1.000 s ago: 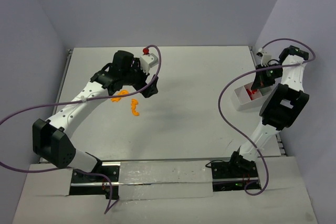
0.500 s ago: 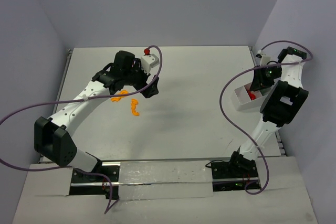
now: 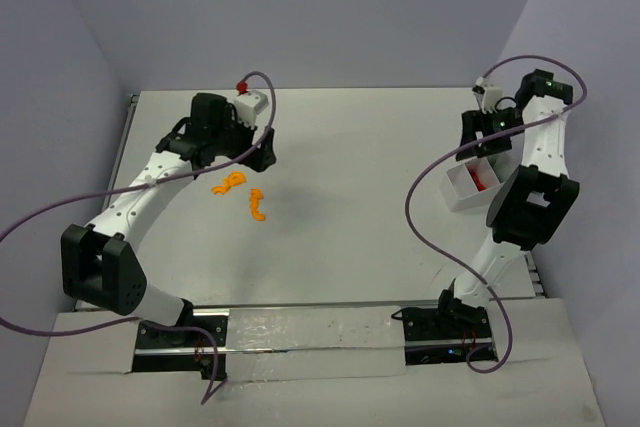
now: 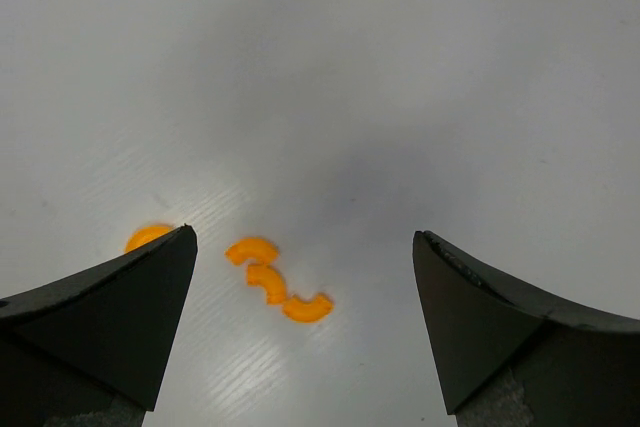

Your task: Sort the legos into containers by color

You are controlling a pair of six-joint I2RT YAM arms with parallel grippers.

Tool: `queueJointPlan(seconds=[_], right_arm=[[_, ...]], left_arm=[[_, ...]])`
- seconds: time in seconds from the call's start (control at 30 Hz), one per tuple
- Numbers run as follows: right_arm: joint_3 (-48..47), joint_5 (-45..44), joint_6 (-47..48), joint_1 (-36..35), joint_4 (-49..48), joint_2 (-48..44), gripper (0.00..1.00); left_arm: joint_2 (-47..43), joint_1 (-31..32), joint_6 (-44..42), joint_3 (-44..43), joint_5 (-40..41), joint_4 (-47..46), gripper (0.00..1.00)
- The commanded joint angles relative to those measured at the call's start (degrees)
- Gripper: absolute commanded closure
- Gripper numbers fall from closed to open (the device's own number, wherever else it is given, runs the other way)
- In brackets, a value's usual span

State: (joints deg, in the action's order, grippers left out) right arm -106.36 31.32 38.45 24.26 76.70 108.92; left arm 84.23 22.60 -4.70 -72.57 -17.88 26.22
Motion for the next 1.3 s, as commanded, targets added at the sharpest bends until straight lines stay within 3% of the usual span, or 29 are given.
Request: queueJointPlan(seconds=[0.0, 0.1, 0.17, 0.4, 0.57, 0.73, 1.1, 1.27], right_arm=[[0.8, 2.4, -4.7, -7.3, 0.3, -9.3, 0.14], [4.3, 1.6, -9.0, -13.2, -4.9, -13.0, 0.09], [7.1, 1.1, -11.9, -16.5, -8.8, -14.5, 0.0], [16.5, 0.9, -20.0, -27.0, -21.2, -18.7, 0.0], [19.1, 1.5, -22.3, -28.9, -23.4, -19.4, 0.0], [19.6, 1.9, -22.5, -29.2, -23.4, -19.1, 0.0], [19.9, 2.3, -22.3, -29.4, -23.4, -18.3, 0.0], [19.7, 2.4, -22.4, -29.4, -23.4, -18.0, 0.0]], left_arm=[[-0.7, -7.5, -0.9, 0.8, 1.2, 1.6, 0.01], [-0.4, -12.3, -5.3, 4.1, 4.8, 0.6, 0.01], [2.1, -13.8, -8.4, 4.6, 6.3, 1.7, 0.02], [13.2, -16.6, -20.7, 4.2, 6.7, 0.9, 0.13], [17.4, -16.9, -29.9, 1.9, 2.4, -0.6, 0.21], [21.0, -17.0, -37.1, -0.8, -4.1, 0.5, 0.23], [29.6, -17.0, -39.4, -6.4, -7.3, 5.4, 0.26], [30.2, -16.9, -40.0, -6.1, -8.5, 5.7, 0.35]])
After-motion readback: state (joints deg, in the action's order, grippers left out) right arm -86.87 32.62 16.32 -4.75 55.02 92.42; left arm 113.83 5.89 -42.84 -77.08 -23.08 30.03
